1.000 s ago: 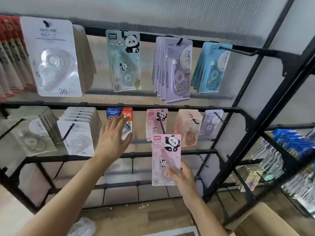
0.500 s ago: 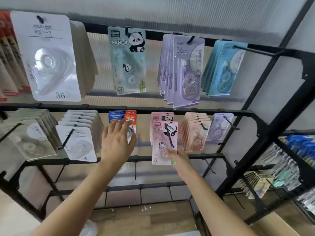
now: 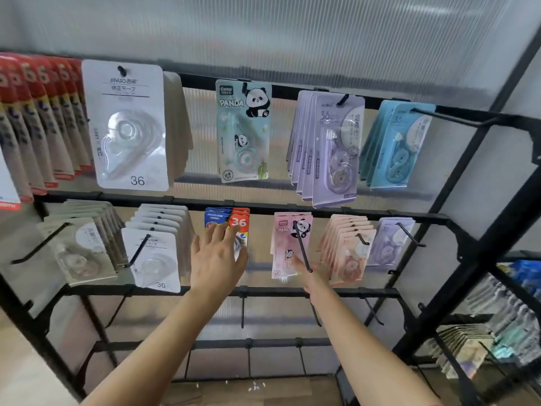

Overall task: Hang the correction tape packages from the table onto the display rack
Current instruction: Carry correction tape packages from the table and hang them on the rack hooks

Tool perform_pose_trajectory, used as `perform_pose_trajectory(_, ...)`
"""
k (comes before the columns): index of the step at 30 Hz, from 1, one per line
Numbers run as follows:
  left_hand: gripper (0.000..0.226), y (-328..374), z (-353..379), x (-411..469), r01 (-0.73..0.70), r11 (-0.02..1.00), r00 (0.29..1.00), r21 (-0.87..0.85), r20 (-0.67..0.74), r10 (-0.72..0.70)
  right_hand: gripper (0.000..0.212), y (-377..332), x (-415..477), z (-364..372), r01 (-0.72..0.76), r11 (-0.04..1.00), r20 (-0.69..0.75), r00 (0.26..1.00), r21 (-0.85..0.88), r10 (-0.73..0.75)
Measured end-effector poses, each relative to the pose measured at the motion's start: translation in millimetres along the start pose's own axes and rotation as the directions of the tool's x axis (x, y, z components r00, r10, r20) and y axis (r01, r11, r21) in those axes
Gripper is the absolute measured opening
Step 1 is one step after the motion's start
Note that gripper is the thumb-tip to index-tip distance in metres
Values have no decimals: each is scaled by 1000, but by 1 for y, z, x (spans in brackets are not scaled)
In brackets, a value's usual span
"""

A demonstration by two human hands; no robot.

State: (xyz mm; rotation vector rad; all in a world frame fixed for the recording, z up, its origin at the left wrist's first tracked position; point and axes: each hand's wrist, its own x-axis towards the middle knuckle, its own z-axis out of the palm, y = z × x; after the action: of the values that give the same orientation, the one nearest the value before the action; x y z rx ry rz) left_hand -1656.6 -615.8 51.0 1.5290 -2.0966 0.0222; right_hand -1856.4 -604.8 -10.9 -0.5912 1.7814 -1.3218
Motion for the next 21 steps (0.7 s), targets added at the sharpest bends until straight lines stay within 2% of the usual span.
perform_pose_trajectory(2, 49, 0, -1, 1, -5, 1000, 1000, 6, 14, 5, 47, 5, -7, -4, -8, 1000, -33, 999, -8, 8)
perform_pose_trajectory(5, 49, 2, -5, 0, -27, 1000, 999, -3, 25, 28, 49, 20, -31, -11, 46, 997, -6, 999, -62, -47)
perform_pose_trajectory(7, 51, 2, -8, -4, -60, 998, 998, -12, 17, 60, 54, 32, -51, -16, 63, 988, 1, 998, -142, -64)
perform_pose_trajectory(9, 56, -1, -10, -14, -82, 995, 996, -49, 18, 83, 60, 43, -68, -21, 94, 951, 14, 996, -293, -94)
perform_pose_trajectory(13, 73, -13, -12, -48, -167, 985, 985, -43, 31, 168, 67, 61, -97, -31, 275, 759, 119, 960, -590, -255)
perform_pose_trajectory(16, 81, -22, -12, -84, -129, 991, 986, -24, 106, 131, 73, 69, -116, -37, 335, 561, 209, 937, -757, -278)
perform_pose_trajectory(19, 82, -28, -10, -120, -100, 991, 967, 85, 243, 76, 73, 75, -134, -42, 400, 405, 293, 907, -822, -301)
perform_pose_trajectory(21, 80, -31, -12, -143, -56, 992, 959, 109, 283, 24, 70, 80, -147, -45, 437, 319, 337, 884, -841, -324)
